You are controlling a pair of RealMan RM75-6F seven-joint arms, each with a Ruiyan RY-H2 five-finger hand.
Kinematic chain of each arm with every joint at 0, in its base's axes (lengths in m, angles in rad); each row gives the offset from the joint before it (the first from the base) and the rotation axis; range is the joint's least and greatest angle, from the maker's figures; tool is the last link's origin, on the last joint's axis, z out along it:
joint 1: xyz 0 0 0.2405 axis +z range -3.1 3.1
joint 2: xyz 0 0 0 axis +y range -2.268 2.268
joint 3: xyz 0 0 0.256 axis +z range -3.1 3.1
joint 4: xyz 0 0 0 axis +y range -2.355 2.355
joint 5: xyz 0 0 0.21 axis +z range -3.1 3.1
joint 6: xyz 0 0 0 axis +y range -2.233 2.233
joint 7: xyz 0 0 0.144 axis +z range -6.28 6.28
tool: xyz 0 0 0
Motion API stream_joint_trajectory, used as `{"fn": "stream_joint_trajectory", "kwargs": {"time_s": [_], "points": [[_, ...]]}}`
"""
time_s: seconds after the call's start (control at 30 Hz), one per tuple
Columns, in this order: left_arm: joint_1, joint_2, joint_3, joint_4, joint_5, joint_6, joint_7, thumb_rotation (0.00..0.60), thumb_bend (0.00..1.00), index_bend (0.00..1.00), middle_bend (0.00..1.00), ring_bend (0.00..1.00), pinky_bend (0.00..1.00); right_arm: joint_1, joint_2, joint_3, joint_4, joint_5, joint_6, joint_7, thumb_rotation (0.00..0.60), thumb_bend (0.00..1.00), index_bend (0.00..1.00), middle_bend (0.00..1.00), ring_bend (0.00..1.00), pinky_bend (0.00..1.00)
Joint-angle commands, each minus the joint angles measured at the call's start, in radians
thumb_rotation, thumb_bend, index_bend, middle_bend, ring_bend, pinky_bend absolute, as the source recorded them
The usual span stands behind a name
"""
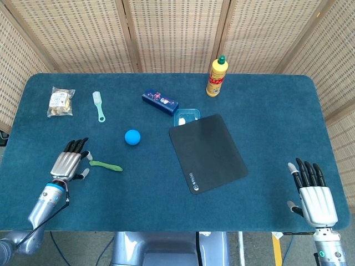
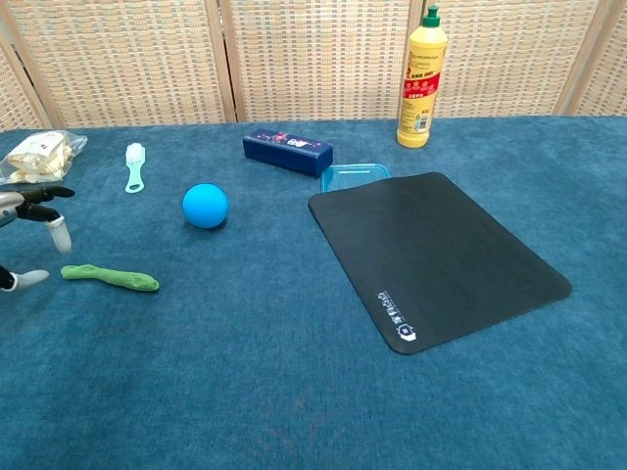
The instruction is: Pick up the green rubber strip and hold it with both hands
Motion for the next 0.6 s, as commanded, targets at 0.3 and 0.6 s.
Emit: {"fn": "stream_joint_trajectory", "kwargs": {"time_s": [0.3,0.6], "points": [[-0.023,-0.046,-0.016,0.025,-0.071,-0.03,0.059,0.6,0.37,0.44,0.0,0.0,0.0,0.001,0.01,0.003,0.001,0.008,-0.001,0.02,0.6,0.0,0.01,0.0,0.0,0.0],[-0.038,-0.076,-0.017,0.044,-0.1,-0.045,0.08,0.6,0.37,0.46,0.0,0.0,0.0,0.002,0.015,0.003,0.002,0.01,-0.002,0.037,0.6,0.0,0.01,0.0,0.0,0.0]]}}
